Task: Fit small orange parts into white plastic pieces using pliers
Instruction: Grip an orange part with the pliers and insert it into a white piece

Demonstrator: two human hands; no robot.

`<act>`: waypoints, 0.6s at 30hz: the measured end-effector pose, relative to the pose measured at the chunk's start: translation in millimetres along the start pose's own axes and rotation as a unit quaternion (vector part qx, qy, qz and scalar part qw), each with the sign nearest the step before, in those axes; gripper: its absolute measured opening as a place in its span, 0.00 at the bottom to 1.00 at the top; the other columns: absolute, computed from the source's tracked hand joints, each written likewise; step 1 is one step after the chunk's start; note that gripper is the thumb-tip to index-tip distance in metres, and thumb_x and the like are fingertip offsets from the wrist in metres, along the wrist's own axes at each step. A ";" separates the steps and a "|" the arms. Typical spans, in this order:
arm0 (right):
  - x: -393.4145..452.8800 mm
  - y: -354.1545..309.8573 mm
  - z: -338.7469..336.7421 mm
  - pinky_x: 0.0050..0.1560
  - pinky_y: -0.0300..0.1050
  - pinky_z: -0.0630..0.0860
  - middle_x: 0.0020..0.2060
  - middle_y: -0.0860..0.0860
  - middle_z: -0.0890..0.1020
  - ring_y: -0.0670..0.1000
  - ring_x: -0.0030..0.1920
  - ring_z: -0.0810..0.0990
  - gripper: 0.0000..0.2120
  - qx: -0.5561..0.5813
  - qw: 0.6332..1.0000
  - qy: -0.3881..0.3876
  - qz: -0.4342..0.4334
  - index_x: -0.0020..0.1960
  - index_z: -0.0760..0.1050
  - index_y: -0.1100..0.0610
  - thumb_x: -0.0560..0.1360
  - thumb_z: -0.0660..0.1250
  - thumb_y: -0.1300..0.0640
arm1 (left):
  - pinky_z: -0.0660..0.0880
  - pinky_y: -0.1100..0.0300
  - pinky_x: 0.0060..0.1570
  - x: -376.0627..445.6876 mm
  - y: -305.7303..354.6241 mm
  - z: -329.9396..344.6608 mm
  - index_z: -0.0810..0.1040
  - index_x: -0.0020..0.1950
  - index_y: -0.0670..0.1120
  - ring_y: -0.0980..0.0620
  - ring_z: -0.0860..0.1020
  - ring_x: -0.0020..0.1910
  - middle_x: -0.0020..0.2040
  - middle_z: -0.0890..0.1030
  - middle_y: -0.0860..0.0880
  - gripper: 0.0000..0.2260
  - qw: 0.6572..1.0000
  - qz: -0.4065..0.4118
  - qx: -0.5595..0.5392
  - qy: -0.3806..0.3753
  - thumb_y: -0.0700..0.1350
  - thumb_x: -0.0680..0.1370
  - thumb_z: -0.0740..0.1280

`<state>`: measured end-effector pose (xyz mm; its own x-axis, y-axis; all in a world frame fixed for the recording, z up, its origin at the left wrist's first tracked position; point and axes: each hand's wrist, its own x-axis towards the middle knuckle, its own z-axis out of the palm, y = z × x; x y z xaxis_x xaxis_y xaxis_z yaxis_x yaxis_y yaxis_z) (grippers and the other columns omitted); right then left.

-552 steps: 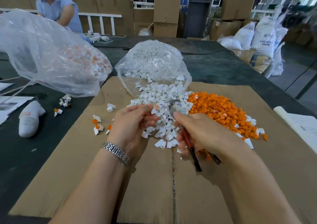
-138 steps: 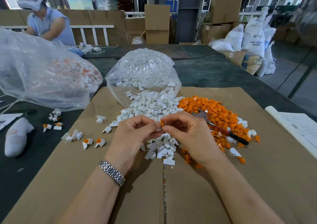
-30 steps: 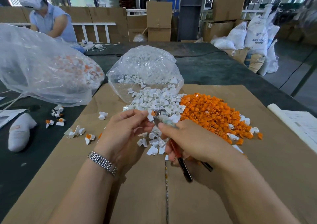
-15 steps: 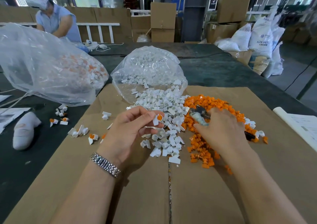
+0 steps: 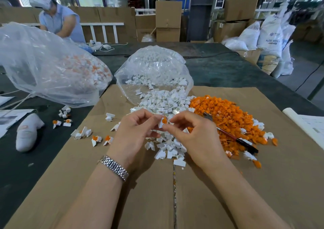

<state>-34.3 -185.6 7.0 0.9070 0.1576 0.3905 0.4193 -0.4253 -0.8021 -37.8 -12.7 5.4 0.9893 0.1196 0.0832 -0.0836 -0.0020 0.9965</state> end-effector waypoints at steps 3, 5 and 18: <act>-0.8 2.2 6.7 0.44 0.38 0.79 0.38 0.43 0.83 0.43 0.43 0.82 0.05 -0.003 1.000 0.020 -0.001 0.47 0.83 0.50 0.74 0.77 0.52 | 0.81 0.64 0.40 -1.2 -0.5 2.6 0.83 0.44 0.42 0.52 0.86 0.41 0.47 0.88 0.50 0.07 0.999 0.029 0.045 0.009 0.43 0.80 0.71; -0.3 3.8 7.9 0.44 0.37 0.79 0.38 0.43 0.84 0.42 0.42 0.82 0.03 -0.004 0.999 0.033 0.009 0.48 0.84 0.51 0.75 0.76 0.53 | 0.82 0.62 0.42 -2.4 -0.8 4.5 0.84 0.44 0.43 0.51 0.86 0.42 0.48 0.88 0.51 0.06 0.997 0.042 0.059 0.012 0.44 0.80 0.72; -1.3 7.1 12.5 0.35 0.36 0.76 0.32 0.42 0.81 0.42 0.36 0.80 0.05 -0.075 0.995 0.062 0.018 0.42 0.81 0.49 0.76 0.74 0.52 | 0.83 0.62 0.45 -5.8 -0.5 10.7 0.86 0.46 0.43 0.51 0.87 0.42 0.44 0.88 0.50 0.04 0.993 0.061 0.100 0.014 0.40 0.79 0.72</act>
<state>-32.1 -177.7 -4.9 0.9055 0.0333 0.4229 0.3677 -0.5589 -0.7432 -42.2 -24.0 4.6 0.9693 0.1339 0.2062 -0.1749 -0.2143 0.9610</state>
